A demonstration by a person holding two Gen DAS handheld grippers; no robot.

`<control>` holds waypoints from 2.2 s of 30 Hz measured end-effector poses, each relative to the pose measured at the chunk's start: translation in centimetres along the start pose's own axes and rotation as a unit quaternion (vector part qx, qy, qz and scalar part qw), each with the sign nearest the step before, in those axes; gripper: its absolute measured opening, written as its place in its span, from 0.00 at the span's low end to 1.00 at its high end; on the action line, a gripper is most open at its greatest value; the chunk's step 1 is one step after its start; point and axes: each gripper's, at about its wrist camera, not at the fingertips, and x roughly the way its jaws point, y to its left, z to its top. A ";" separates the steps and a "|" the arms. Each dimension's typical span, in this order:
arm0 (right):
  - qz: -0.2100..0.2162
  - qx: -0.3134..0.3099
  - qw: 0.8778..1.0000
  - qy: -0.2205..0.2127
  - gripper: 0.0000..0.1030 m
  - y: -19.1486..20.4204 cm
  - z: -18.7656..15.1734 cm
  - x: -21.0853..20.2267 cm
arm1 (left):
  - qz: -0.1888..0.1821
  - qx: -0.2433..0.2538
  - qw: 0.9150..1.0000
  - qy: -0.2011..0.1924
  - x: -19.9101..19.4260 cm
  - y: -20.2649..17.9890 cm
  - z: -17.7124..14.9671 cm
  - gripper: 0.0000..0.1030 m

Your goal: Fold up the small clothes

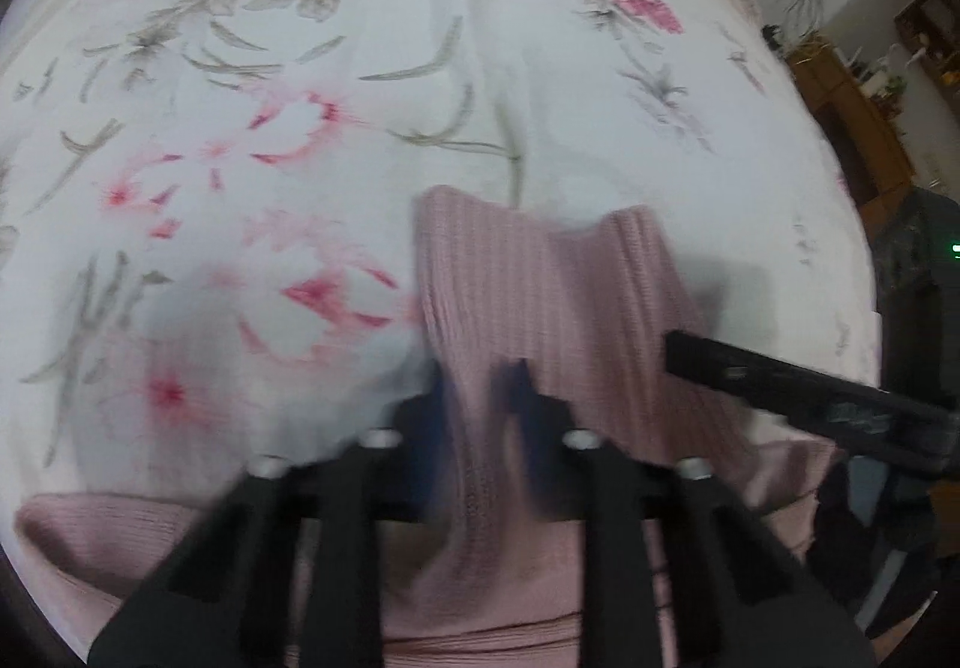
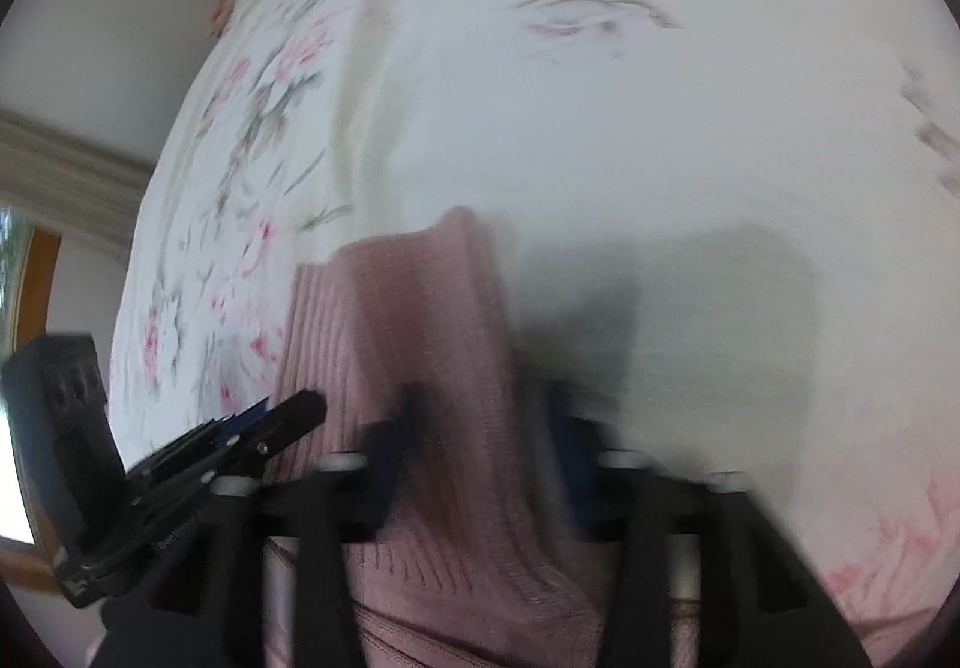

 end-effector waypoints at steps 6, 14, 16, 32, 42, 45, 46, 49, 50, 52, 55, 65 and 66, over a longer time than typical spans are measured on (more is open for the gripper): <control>0.010 -0.039 0.998 -0.039 0.11 1.3 -1.1 -3.1 | -0.019 0.033 0.999 -0.033 -2.4 -1.2 -0.6 0.07; 0.046 -0.109 0.990 -0.083 0.11 2.2 -6.4 -9.9 | -0.091 0.060 0.991 -0.083 -8.2 -0.7 -4.8 0.07; 0.047 -0.124 0.987 -0.085 0.11 2.5 -8.1 -10.9 | -0.100 0.069 0.989 -0.087 -9.2 -0.3 -6.3 0.07; 0.006 -0.170 0.985 -0.019 0.15 0.4 -19.0 -11.5 | -0.112 0.124 0.986 -0.004 -10.9 3.7 -17.3 0.13; 0.060 -0.015 0.998 -0.018 0.43 -3.0 -13.8 -9.7 | -0.149 -0.023 0.989 -0.014 -8.8 6.7 -11.9 0.23; 0.062 0.017 0.998 0.003 0.43 -3.4 -12.3 -7.1 | -0.146 -0.046 0.988 -0.006 -6.6 6.4 -10.5 0.20; 0.074 0.021 0.997 0.010 0.38 -3.4 -11.9 -6.2 | -0.146 -0.048 0.988 -0.005 -6.2 6.1 -10.2 0.18; 0.052 0.010 0.999 0.010 0.15 -2.8 -10.9 -4.9 | -0.124 -0.029 0.992 -0.015 -5.5 4.9 -9.1 0.13; 0.044 0.010 0.999 0.006 0.14 -2.9 -10.7 -4.8 | -0.110 -0.020 0.994 -0.019 -5.3 4.7 -8.7 0.12; 0.044 0.022 0.999 -0.003 0.12 -3.4 -10.4 -4.8 | -0.083 -0.008 0.996 -0.019 -4.7 4.6 -8.2 0.07; 0.041 0.016 0.999 -0.001 0.15 -3.4 -10.8 -4.8 | -0.072 -0.017 0.997 -0.013 -4.4 5.3 -8.0 0.06; 0.076 0.003 0.996 0.034 0.32 -1.1 -17.3 -7.9 | -0.077 0.058 0.993 -0.061 -11.6 0.7 -14.9 0.18; 0.071 0.006 0.996 0.044 0.32 -1.0 -18.0 -7.6 | -0.084 0.066 0.993 -0.054 -11.6 0.0 -15.6 0.18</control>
